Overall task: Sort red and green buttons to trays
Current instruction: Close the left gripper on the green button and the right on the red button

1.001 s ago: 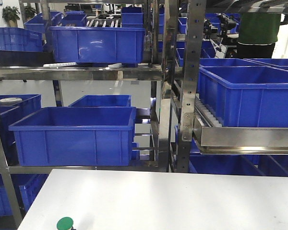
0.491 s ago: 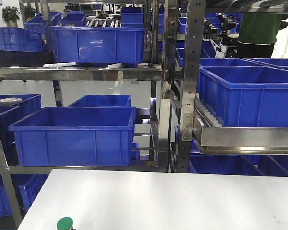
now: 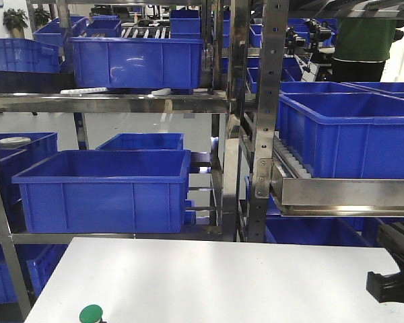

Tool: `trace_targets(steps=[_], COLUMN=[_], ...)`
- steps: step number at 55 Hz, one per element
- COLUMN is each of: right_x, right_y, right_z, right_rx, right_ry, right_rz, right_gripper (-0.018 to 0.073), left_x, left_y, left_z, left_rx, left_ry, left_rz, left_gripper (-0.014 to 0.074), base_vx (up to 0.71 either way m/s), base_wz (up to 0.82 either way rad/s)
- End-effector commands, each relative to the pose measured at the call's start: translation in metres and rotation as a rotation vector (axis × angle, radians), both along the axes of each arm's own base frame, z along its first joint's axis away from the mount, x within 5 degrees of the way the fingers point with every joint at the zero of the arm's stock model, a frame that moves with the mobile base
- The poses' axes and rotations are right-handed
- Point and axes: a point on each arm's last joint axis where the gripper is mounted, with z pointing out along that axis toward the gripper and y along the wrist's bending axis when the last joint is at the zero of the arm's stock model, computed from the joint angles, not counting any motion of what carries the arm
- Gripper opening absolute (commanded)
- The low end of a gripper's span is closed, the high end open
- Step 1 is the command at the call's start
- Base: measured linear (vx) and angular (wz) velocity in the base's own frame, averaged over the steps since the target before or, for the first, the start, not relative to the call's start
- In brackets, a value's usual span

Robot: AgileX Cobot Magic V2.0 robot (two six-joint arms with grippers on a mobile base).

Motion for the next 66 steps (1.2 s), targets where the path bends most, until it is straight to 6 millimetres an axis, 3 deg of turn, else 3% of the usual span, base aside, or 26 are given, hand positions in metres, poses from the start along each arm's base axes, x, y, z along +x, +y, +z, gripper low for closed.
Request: trace_targets(steps=[1, 8, 13, 19, 26, 31, 40, 50, 58, 66], right_x=[0.001, 0.001, 0.001, 0.005, 0.008, -0.008, -0.029, -0.018, 0.004, 0.029], right_y=[-0.001, -0.001, -0.001, -0.001, -0.003, -0.008, -0.012, -0.012, -0.004, 0.002], right_z=[0.022, 0.026, 0.031, 0.020, -0.048, -0.102, -0.155, -0.186, -0.212, -0.221], right_rx=[0.010, 0.018, 0.038, 0.069, 0.122, 0.161, 0.104, 0.071, 0.053, 0.061], right_ry=[-0.132, -0.172, -0.225, -0.204, -0.065, -0.060, -0.004, 0.052, 0.147, 0.132], right_rz=[-0.003, -0.004, -0.007, -0.012, -0.056, -0.090, -0.096, -0.108, -0.062, -0.046], right_gripper=[0.0379, 0.0632, 0.0732, 0.0724, 0.0680, 0.0622, 0.0542, 0.0533, 0.0533, 0.0533], left_x=[0.001, 0.001, 0.001, 0.001, 0.001, 0.001, 0.004, 0.015, 0.020, 0.020], left_y=[-0.001, -0.001, -0.001, -0.001, -0.001, -0.001, -0.001, -0.002, -0.003, -0.003], left_z=[0.020, 0.020, 0.020, 0.019, 0.019, 0.017, 0.012, 0.003, -0.002, -0.001], left_rx=[-0.022, -0.022, -0.022, -0.024, -0.023, -0.021, -0.016, -0.011, -0.008, -0.009], left_ry=[-0.121, -0.120, -0.118, -0.111, -0.103, -0.085, -0.049, -0.004, 0.020, 0.011], left_rz=[-0.002, -0.002, -0.002, -0.003, -0.003, -0.003, -0.002, -0.002, -0.002, -0.002], left_gripper=[0.0311, 0.0480, 0.0547, 0.0567, 0.0567, 0.0567, 0.0567, 0.0566, 0.0566, 0.0566], base_vx=[0.00, 0.00, 0.00, 0.00, 0.00, 0.00, 0.00, 0.00, 0.00, 0.00], base_wz=[0.00, 0.00, 0.00, 0.00, 0.00, 0.00, 0.00, 0.00, 0.00, 0.00])
